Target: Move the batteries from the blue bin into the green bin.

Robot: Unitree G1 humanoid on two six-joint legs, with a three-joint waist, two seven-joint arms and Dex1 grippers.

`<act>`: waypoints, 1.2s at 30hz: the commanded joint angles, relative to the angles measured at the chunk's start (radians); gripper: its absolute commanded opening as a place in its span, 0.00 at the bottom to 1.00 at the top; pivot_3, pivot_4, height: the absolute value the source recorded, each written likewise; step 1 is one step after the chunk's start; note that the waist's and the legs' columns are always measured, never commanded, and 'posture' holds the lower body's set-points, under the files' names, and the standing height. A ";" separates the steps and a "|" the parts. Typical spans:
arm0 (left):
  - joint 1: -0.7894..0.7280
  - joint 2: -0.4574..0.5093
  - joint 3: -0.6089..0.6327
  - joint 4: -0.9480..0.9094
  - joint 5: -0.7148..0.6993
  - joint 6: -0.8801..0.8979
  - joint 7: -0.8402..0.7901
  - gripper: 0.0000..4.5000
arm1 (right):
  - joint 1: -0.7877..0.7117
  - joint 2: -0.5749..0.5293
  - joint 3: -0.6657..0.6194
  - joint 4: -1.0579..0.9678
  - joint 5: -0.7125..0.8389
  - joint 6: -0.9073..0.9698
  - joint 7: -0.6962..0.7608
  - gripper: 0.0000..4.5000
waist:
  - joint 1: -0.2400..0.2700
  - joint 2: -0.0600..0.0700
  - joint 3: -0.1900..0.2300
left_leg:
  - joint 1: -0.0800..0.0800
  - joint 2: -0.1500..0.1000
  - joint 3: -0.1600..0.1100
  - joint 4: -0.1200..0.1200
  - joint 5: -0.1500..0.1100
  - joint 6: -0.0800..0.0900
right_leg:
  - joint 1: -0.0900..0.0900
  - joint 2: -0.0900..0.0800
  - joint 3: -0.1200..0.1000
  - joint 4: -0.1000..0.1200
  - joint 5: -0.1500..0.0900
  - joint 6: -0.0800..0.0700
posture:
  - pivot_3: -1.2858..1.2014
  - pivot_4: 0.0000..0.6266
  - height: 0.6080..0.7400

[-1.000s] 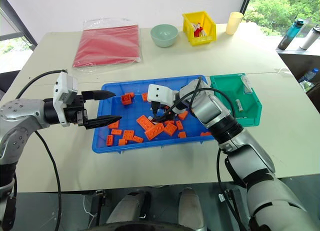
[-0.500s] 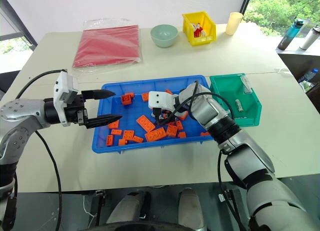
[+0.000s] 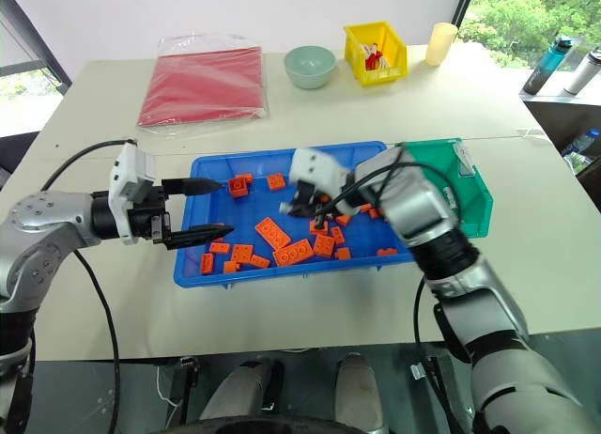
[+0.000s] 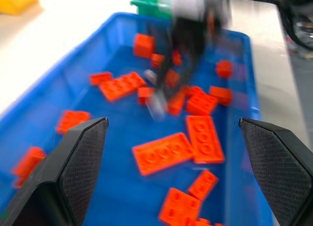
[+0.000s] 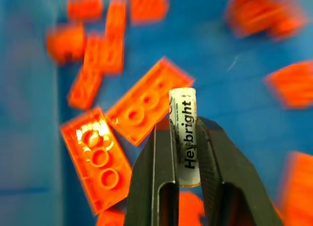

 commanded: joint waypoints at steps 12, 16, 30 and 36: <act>-0.104 -0.082 -0.096 0.037 0.018 -0.051 -0.065 1.00 | 0.300 -0.379 -0.611 -0.084 0.126 0.301 -0.263 0.01 | 0.036 0.000 0.000 | 0.001 0.000 0.006 0.001 0.000 0.001 | 0.001 -0.002 0.001 -0.001 0.000 0.000 | 0.52 0.24 0.82; -0.134 -0.101 -0.116 0.060 0.032 -0.059 -0.079 1.00 | 0.346 -0.365 -0.587 -0.072 0.127 0.274 -0.338 0.46 | 0.027 0.000 0.000 | 0.001 0.000 0.007 0.000 0.000 0.001 | 0.000 -0.002 0.001 -0.001 0.000 0.000 | 0.52 0.24 0.82; -0.119 -0.092 -0.104 0.046 0.049 -0.064 -0.082 1.00 | 0.034 -0.271 -0.130 0.043 0.137 -0.057 -0.179 0.77 | 0.018 0.000 0.000 | 0.002 0.002 0.005 0.000 0.000 0.001 | 0.001 0.000 0.001 -0.001 0.000 0.000 | 0.52 0.24 0.82; -0.070 -0.071 -0.069 -0.011 0.040 -0.049 -0.044 1.00 | -0.032 -0.196 0.073 0.242 0.016 -0.253 -0.107 0.77 | 0.021 -0.001 0.001 | 0.001 -0.001 0.003 0.001 0.000 0.001 | 0.001 -0.001 0.000 -0.001 0.000 0.000 | 0.52 0.24 0.82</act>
